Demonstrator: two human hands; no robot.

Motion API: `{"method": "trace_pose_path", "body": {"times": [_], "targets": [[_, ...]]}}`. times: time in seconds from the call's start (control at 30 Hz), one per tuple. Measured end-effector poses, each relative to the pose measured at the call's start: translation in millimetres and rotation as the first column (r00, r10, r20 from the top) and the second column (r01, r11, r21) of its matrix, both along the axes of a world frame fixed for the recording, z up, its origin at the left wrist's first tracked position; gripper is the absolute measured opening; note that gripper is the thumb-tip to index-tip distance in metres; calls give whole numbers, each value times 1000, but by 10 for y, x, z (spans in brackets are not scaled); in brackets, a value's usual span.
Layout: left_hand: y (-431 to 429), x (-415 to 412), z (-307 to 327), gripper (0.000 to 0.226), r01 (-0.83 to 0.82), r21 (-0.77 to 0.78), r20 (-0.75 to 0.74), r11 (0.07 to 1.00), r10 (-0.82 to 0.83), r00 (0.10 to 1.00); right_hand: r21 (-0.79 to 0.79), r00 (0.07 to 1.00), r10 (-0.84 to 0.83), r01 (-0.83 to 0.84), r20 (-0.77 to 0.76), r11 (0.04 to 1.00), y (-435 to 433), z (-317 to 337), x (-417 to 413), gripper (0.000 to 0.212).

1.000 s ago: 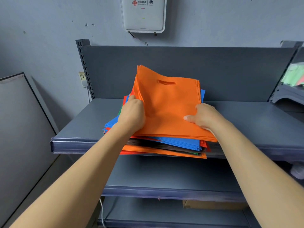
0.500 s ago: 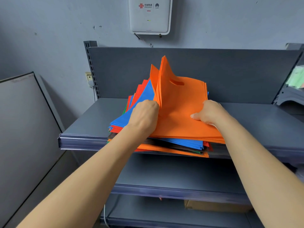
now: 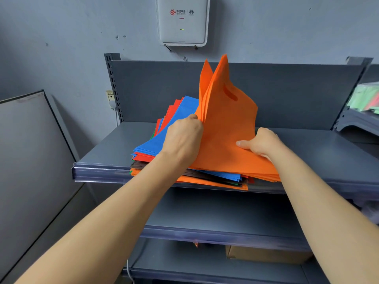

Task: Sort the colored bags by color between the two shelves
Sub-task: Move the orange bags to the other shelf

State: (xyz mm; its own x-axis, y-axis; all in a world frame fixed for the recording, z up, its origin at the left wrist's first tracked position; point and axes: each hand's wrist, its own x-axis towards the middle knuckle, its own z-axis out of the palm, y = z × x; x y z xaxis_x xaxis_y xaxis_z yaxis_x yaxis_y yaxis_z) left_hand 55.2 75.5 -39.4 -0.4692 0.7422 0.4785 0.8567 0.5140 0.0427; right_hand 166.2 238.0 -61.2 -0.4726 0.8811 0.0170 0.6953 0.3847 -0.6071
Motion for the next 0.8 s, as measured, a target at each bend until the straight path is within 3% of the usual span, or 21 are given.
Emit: {"method": "trace_pose_path", "body": {"times": [0.2, 0.3, 0.4, 0.47, 0.53, 0.7, 0.8], "targets": [[-74, -38, -15, 34, -90, 244, 184, 966, 45, 982, -33, 995, 11, -14, -95, 999, -19, 17, 111, 72], [-84, -30, -54, 65, -119, 191, 244, 974, 70, 967, -118, 984, 33, -54, -176, 992, -27, 28, 164, 62], [-91, -13, -102, 61, -156, 111, 284, 981, 119, 951, -199, 968, 71, -121, -241, 973, -48, 52, 217, 60], [-98, 26, -123, 49, -189, 97, 290, 977, 154, 945, -147, 964, 81, -121, -252, 982, -38, 64, 239, 70], [-103, 95, -107, 41, -217, 115, 291, 969, 176, 940, -26, 965, 108, -117, -239, 993, -68, 112, 263, 63], [-220, 279, 27, 40, -317, 174, 265, 932, 265, 927, 249, 952, 237, -187, -192, 950, -232, 282, 245, 48], [-408, 347, 48, 44, -379, 248, 250, 891, 319, 914, 288, 919, 335, -271, -207, 919, -391, 319, 171, 48]]}}
